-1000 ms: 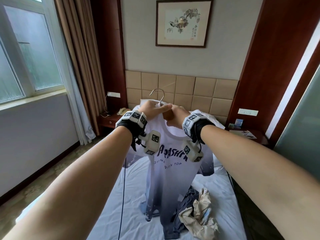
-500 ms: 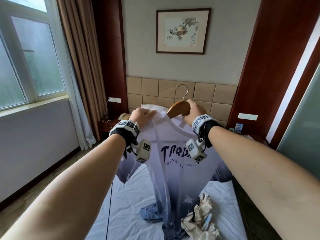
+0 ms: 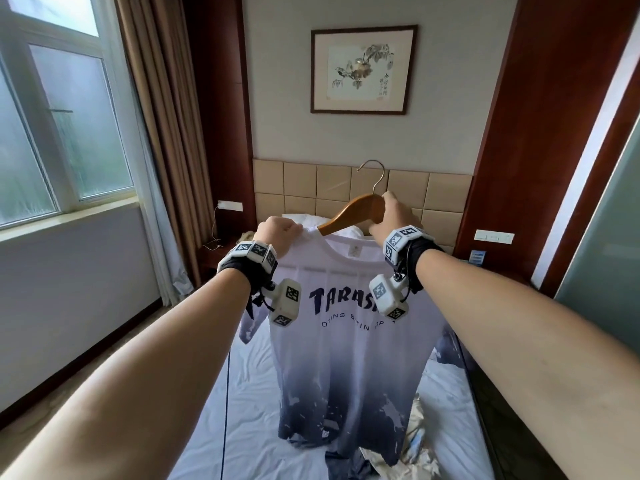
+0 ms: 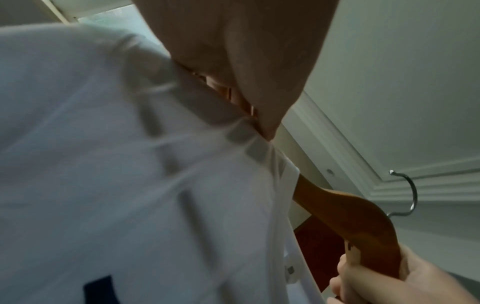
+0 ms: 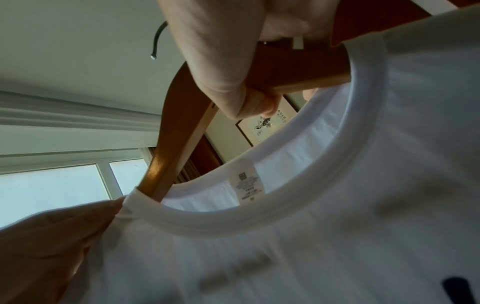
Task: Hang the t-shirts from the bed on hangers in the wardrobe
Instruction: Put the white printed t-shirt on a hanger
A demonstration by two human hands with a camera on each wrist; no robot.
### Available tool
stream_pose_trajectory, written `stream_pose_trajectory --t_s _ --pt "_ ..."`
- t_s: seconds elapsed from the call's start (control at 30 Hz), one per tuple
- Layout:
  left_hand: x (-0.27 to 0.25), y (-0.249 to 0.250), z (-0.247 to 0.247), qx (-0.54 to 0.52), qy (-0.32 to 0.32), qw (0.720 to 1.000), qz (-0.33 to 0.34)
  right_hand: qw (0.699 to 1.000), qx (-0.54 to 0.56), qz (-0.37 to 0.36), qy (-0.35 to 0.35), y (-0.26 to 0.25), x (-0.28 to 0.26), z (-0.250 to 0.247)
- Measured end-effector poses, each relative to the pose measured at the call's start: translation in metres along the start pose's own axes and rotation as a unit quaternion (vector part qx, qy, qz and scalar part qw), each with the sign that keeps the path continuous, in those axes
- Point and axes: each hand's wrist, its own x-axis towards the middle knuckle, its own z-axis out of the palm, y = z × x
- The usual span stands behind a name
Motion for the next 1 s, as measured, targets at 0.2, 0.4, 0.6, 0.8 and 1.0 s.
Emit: stream_pose_trajectory --t_s 0.2,0.4,0.6,0.8,1.0 --pt "-0.002 0.002 -0.014 -0.052 0.122 0.991 0.006 0.999 0.036 0.013 0.003 -0.002 -0.005 -0.009" --pt "-0.002 -0.010 -0.029 -0.078 -0.015 0.993 -0.088 0.993 0.083 0.067 0.046 0.001 -0.011 -0.017" --pt "-0.012 -0.020 -0.031 -0.152 -0.048 0.984 -0.083 0.991 0.105 0.076 0.041 0.000 -0.015 -0.020" --pt "-0.009 -0.025 -0.033 -0.159 0.015 0.982 -0.103 0.988 0.129 0.075 0.041 0.004 -0.020 -0.019" --pt "-0.009 -0.025 -0.036 -0.193 -0.025 0.961 -0.195 0.978 0.149 0.123 0.078 0.012 -0.023 -0.021"
